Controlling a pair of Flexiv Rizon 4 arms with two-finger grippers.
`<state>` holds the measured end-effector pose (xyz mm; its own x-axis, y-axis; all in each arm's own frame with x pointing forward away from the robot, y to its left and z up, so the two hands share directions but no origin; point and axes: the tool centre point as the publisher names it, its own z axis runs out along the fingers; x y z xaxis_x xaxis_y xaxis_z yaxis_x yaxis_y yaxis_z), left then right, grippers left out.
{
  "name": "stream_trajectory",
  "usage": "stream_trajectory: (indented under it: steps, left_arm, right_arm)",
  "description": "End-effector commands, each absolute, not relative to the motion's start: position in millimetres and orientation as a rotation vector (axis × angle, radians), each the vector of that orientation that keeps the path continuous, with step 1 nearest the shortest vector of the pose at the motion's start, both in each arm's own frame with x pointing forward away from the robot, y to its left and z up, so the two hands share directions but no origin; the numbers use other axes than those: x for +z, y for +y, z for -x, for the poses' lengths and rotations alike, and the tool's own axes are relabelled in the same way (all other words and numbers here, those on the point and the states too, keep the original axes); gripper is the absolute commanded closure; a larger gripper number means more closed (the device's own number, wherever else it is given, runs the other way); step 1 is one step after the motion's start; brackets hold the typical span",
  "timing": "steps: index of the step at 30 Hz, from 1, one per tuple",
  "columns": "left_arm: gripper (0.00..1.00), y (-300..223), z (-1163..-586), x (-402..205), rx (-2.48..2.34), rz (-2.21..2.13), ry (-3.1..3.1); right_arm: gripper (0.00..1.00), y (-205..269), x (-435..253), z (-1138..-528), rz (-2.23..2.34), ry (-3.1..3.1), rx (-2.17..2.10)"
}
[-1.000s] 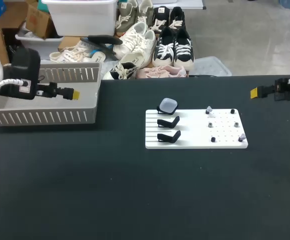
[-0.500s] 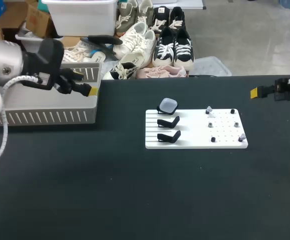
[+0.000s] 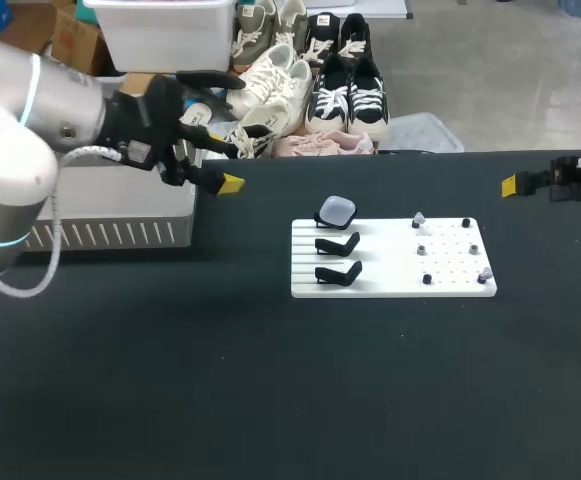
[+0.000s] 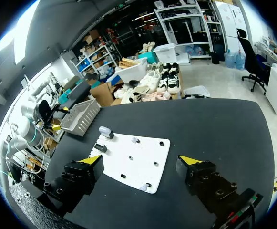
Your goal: Pick up each earbud case from the left stands, insert the matching earbuds, close the lid, and place the case in the box.
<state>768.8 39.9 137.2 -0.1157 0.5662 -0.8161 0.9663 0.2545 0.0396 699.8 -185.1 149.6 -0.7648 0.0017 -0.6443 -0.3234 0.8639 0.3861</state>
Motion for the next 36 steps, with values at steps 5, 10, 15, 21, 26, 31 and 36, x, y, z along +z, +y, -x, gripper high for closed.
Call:
stream_trajectory:
  steps: [5, 10, 15, 21, 26, 31, 36]
  left_arm:
    - [0.0, -6, -783, 107, -0.829, -1.567, 1.709]
    - [0.0, -19, -786, 93, -0.842, -1.604, 1.696]
    - [0.0, -31, -792, 85, -0.863, -1.606, 1.69]
    - [0.0, -43, -795, 71, -0.896, -1.58, 1.711]
    - [0.0, -46, -788, 59, -0.933, -1.576, 1.732]
    - [0.0, -52, -787, 48, -0.956, -1.565, 1.735]
    - [0.16, -58, -793, 43, -0.942, -1.548, 1.715]
  right_arm:
    - [0.0, -186, 149, -700, 0.235, 2.37, 0.645]
    - [0.0, -186, 149, -700, 0.235, 2.37, 0.645]
    - [0.0, -186, 149, -700, 0.235, 2.37, 0.645]
    - [0.0, -186, 149, -700, 0.235, 2.37, 0.645]
    - [0.0, -186, 149, -700, 0.235, 2.37, 0.645]
    - [0.0, -186, 149, -700, 0.235, 2.37, 0.645]
    - [0.0, -186, 149, -700, 0.235, 2.37, 0.645]
